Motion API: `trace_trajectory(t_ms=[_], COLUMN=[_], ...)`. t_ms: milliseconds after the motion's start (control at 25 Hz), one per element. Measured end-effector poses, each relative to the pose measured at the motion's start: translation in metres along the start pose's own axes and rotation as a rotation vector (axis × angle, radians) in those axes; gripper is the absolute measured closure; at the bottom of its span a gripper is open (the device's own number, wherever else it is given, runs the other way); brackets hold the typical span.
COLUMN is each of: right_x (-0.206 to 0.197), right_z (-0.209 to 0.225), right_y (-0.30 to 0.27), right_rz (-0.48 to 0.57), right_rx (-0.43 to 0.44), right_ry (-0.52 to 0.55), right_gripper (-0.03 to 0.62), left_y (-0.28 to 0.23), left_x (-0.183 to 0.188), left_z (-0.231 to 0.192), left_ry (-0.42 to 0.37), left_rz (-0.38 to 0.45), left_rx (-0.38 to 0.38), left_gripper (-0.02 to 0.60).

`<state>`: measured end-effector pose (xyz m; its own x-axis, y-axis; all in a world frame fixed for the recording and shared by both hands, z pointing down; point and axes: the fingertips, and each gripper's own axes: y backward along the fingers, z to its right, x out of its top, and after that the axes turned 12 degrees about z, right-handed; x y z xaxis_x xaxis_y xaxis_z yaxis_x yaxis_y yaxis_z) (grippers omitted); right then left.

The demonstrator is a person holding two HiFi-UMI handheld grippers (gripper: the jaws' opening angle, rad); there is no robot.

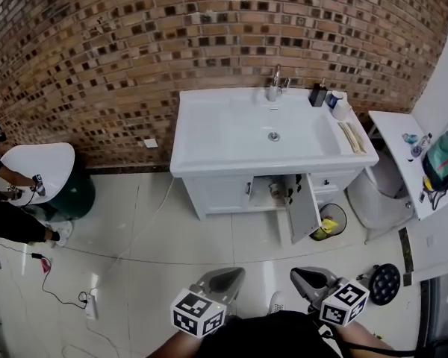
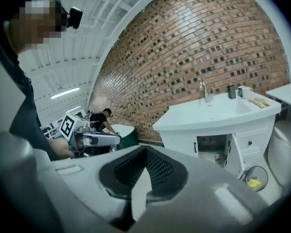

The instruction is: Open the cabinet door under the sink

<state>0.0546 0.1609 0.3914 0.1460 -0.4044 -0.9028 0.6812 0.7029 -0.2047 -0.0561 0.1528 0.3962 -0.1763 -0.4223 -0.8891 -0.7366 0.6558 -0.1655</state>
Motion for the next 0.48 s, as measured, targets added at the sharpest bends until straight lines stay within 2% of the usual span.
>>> trace_trajectory(t_ms=[480], right_x=[0.004], right_z=[0.014], right_y=[0.009], right_rz=[0.0], right_rx=[0.06], right_ry=[0.001], right_gripper=[0.594], left_y=[-0.013], left_x=[-0.009], left_z=[0.02], left_ry=[-0.019], left_rz=[-0.006], left_rx=[0.029], left_gripper=[0.565])
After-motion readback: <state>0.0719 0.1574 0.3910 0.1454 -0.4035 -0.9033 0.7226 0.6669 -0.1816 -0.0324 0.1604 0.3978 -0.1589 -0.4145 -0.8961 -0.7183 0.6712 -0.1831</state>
